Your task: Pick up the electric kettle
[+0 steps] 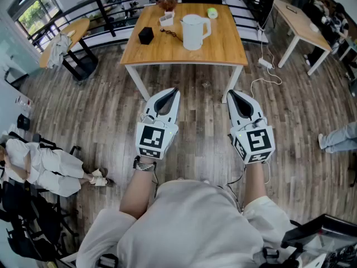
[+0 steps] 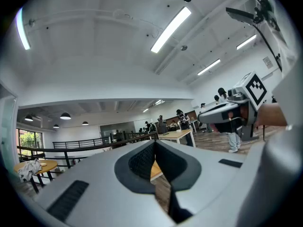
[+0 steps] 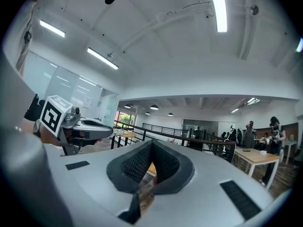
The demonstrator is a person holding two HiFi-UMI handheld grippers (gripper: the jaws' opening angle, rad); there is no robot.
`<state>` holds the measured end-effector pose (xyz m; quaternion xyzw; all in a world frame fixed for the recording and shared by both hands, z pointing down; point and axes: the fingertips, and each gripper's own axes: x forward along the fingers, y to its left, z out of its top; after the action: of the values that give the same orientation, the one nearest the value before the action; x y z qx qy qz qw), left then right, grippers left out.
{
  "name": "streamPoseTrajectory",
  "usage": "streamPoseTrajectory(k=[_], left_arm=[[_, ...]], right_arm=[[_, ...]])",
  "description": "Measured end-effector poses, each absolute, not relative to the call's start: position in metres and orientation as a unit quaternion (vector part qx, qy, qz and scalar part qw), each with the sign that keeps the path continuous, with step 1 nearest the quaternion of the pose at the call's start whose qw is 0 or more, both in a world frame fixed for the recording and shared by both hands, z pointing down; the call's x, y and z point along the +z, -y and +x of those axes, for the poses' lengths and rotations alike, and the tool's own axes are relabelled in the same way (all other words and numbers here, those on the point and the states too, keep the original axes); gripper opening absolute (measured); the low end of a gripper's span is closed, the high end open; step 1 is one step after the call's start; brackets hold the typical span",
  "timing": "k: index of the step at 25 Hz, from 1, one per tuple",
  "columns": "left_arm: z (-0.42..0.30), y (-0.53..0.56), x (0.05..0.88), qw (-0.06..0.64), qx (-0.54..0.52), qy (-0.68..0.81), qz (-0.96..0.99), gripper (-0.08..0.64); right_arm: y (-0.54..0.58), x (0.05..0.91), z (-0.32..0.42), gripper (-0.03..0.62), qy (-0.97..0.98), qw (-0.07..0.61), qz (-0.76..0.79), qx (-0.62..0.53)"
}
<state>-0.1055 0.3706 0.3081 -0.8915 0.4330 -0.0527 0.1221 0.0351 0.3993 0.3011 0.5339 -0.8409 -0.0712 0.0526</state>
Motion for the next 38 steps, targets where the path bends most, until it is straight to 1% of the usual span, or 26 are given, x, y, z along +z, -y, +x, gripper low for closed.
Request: streamPoseTrajectory(k=[7, 14, 19, 24, 32, 38], left_arm=[[-0.113, -0.369, 0.311, 0.112, -0.048, -0.431, -0.894, 0.008], [-0.130, -0.363, 0.313, 0.119, -0.053, -0.424, -0.896, 0.008], [-0.143, -0.357, 0.318, 0.102, -0.042, -0.410, -0.905, 0.008], [-0.154, -0.350, 0.327, 0.102, -0.050, -0.398, -0.910, 0.008], [-0.157, -0.311, 0.337, 0.100, -0.048, -0.404, -0.908, 0.008], [-0.142, -0.257, 0.337, 0.106, -0.040, -0.415, -0.903, 0.008]], right_arm=[[-0.399, 0.303, 0.027, 0.008, 0.850, 0.028, 0.524, -0.049], [-0.394, 0.305, 0.009, 0.008, 0.845, 0.026, 0.533, -0.045], [-0.391, 0.312, -0.008, 0.008, 0.834, 0.038, 0.549, -0.045], [-0.389, 0.320, -0.017, 0.008, 0.827, 0.032, 0.561, -0.034], [-0.349, 0.324, -0.014, 0.008, 0.827, 0.029, 0.561, -0.039], [-0.295, 0.319, 0.000, 0.008, 0.835, 0.020, 0.548, -0.052]])
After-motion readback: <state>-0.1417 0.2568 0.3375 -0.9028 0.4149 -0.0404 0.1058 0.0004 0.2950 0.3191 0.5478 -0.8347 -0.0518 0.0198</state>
